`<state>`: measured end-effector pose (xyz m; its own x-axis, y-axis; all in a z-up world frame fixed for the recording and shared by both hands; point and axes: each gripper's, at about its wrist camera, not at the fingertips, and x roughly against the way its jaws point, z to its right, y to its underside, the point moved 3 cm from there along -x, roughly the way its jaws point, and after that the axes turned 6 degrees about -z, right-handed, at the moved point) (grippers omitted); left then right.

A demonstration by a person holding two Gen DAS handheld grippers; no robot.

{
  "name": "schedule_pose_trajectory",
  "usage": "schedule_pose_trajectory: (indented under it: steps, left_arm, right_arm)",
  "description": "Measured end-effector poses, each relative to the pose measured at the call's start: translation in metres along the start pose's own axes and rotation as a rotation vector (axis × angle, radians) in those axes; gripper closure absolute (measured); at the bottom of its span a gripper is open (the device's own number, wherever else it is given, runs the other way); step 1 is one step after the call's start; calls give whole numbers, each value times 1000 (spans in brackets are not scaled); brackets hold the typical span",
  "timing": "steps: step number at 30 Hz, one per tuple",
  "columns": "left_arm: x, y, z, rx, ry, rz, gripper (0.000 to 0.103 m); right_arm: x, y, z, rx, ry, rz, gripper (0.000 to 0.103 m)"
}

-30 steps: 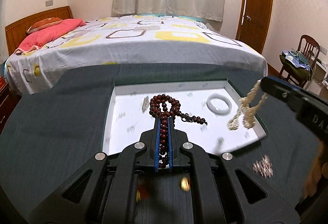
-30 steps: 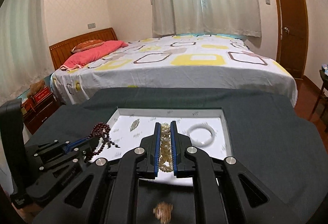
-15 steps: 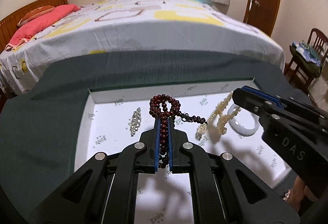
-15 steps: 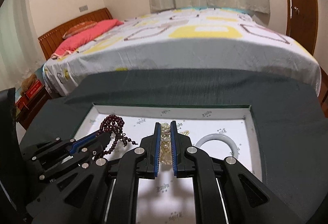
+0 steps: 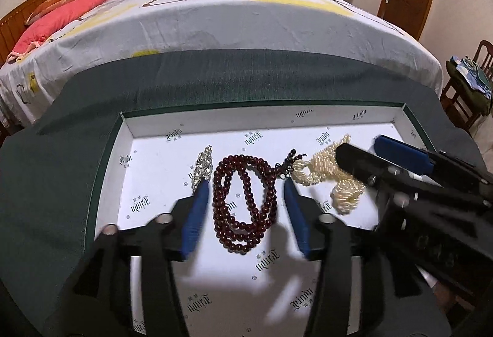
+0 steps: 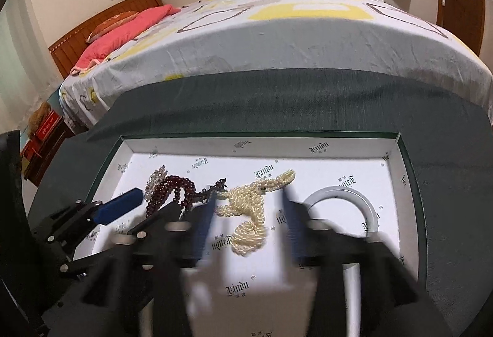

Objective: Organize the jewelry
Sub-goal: 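Lower the red beads and pearl necklace into the box and open both tools, then withdraw both tools from the box toward the silver ring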

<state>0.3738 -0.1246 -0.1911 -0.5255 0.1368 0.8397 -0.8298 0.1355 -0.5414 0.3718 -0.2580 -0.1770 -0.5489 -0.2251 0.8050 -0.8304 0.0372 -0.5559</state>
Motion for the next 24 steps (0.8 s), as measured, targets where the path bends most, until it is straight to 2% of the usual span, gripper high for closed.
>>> schedule_pose_trajectory:
  steps: [6,14,18,24]
  left_arm:
    - [5,0,-2,1,-1,14,45]
    - [52,9,-2,-8,-13,137,36]
    - [77,21,-2,-4,-7,177,35]
    - [99,42,-4,-4,-1,189,35]
  right_arm:
    - [11,1,-2,8,13,38,50]
    - [58,13,-2,2,26,138,50]
    - [84,25,0,-15,21,178,50]
    - [114,46,1,-18,43,217,50]
